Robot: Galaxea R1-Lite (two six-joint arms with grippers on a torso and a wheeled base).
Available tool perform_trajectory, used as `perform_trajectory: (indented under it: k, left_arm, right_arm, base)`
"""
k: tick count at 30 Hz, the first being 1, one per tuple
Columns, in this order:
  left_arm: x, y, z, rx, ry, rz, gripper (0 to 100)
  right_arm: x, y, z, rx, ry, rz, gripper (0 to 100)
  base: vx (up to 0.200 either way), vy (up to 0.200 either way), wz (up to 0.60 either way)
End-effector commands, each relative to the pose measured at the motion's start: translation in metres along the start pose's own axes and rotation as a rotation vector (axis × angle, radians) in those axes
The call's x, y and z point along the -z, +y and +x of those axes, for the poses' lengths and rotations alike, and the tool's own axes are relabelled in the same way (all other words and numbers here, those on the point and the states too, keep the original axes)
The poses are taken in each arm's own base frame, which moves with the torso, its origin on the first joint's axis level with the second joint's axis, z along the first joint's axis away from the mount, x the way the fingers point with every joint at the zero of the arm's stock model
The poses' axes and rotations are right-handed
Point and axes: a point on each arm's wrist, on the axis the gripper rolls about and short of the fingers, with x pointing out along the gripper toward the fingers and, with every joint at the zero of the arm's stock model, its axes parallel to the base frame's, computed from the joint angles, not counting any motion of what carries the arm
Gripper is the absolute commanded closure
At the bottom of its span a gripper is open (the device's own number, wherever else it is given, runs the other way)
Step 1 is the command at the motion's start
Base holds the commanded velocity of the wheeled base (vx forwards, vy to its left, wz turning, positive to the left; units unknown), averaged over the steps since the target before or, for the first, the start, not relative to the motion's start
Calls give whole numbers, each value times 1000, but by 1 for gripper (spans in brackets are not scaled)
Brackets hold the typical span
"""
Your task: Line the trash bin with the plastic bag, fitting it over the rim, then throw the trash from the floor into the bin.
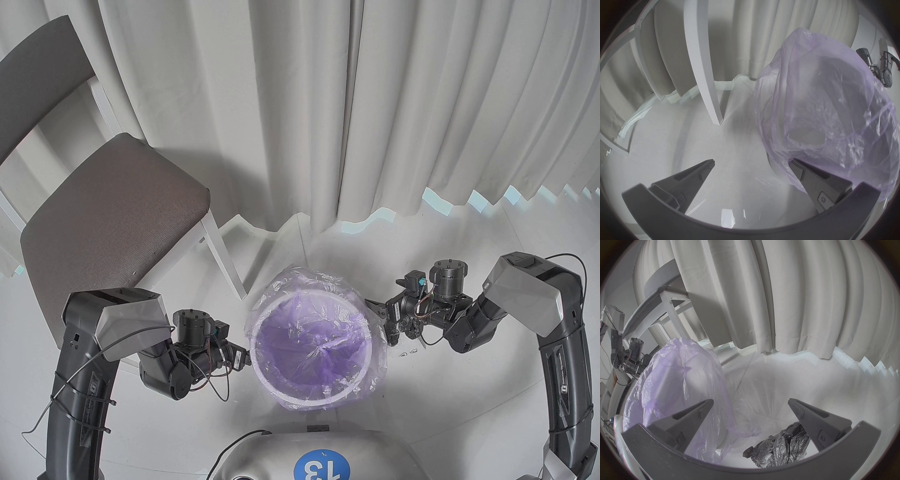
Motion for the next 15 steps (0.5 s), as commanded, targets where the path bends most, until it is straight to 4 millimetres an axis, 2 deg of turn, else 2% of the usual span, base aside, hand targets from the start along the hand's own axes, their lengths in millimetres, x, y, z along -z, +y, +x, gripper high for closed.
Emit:
perform_trajectory:
  k: [1, 8, 15]
  left_arm:
    - [-5, 3, -2, -1, 20, 17, 0]
    - [-6, 1, -3, 8, 48, 70, 0]
    - [-5, 2, -7, -1, 72, 87, 0]
  right_arm:
    - [-2, -5, -1, 11, -8, 1, 0]
    - [-12, -11, -7, 31, -32, -1, 0]
    - [-33, -11, -13, 43, -110, -10, 0]
  base:
    - [0, 0, 0]
    - [0, 0, 0]
    - [0, 0, 0]
